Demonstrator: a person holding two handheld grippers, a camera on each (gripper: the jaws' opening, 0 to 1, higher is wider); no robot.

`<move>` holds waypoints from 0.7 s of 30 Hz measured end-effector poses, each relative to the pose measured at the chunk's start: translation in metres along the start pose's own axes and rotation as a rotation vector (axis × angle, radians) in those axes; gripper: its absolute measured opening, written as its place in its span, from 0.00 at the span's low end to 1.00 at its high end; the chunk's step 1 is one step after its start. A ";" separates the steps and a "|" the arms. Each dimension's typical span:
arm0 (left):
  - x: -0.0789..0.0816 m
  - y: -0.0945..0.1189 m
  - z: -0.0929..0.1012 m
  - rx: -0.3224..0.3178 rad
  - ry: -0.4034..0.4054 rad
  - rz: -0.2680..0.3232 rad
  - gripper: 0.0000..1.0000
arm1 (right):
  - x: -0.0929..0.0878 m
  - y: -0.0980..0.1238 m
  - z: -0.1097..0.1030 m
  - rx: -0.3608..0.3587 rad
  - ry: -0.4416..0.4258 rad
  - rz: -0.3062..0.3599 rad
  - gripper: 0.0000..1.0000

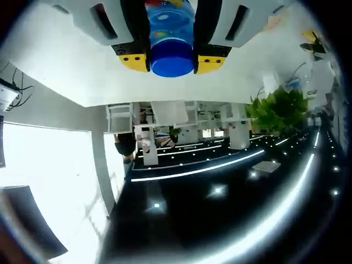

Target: Open the cover put in the Mizone put the cover back on

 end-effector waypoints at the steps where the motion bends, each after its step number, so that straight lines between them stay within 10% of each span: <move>1: 0.000 0.000 0.000 -0.001 -0.004 -0.002 0.25 | 0.000 0.001 -0.001 0.003 0.033 -0.026 0.23; 10: -0.002 -0.001 0.002 -0.010 -0.011 -0.009 0.25 | 0.010 -0.010 0.002 0.046 0.067 -0.169 0.23; 21: 0.007 0.003 -0.010 0.036 0.009 0.044 0.25 | 0.007 -0.010 0.003 0.098 0.099 -0.148 0.24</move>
Point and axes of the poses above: the point that each gripper's makers call its tool centre point, and the gripper's own axes: y roughly backward along the fingers, z roughly to its right, x roughly out of its top, the point moved 7 cm from there along y, roughly backward along the fingers, and after that the axes turned 1 degree about -z, right-handed, at the moved point
